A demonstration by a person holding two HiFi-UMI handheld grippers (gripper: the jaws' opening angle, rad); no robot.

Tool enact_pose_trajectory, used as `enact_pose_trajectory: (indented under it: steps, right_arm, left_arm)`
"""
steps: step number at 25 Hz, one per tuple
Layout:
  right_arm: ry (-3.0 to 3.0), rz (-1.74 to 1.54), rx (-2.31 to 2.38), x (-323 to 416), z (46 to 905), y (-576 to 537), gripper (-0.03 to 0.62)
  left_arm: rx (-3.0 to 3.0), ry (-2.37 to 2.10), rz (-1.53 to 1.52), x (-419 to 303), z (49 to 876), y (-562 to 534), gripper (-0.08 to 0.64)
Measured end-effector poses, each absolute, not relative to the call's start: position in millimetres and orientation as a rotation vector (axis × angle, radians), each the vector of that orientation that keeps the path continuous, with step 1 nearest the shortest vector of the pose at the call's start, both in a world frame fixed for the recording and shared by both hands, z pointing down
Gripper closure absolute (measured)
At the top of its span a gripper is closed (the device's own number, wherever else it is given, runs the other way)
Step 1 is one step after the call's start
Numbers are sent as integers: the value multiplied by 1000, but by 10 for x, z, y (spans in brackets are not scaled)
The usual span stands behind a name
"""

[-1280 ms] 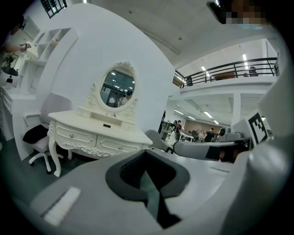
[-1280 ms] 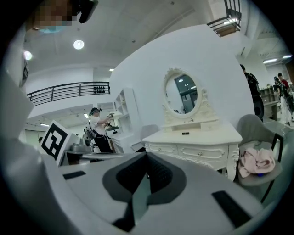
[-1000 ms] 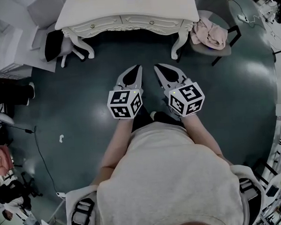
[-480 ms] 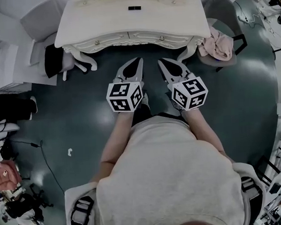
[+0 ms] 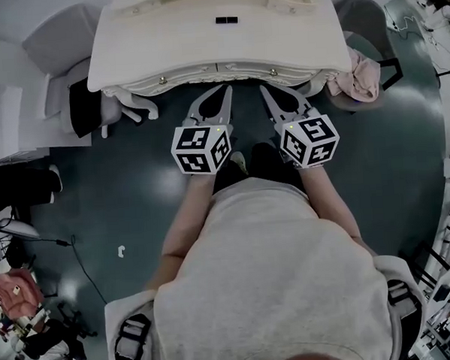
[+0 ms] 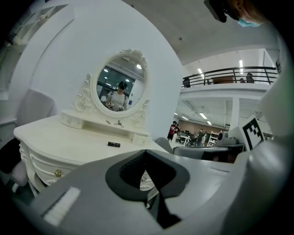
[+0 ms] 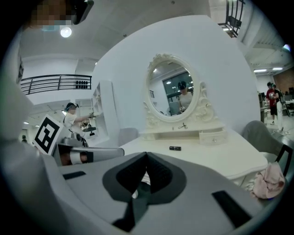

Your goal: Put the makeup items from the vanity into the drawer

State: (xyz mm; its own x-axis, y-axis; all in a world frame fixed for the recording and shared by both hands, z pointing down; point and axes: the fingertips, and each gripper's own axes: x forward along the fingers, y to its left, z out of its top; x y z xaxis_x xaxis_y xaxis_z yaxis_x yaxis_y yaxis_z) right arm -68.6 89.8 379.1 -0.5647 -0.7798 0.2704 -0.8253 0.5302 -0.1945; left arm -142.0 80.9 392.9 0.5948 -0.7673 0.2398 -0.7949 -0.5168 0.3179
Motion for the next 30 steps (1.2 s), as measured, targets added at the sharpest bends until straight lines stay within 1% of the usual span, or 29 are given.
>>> enact_pose_trajectory:
  steps: [9,19,25,30]
  right_arm:
    - [-2622,484,1359,-690,3866,265,583]
    - [-2645,488,1270,-592,3893,-812,584]
    - [-2613,434,1129,-499,4003,-1392,583]
    - [-2576,386,946,-617,4224,-1747,582]
  left_arm:
    - [2407,-1248,122,-1445,4053,267,551]
    - [2370,-1287,144,-1304,4109,-776,551]
    - [2305,-1355,159,-1223,4177,-1356,551]
    - [2236,-1408,173,-1253,4317,-1660,551]
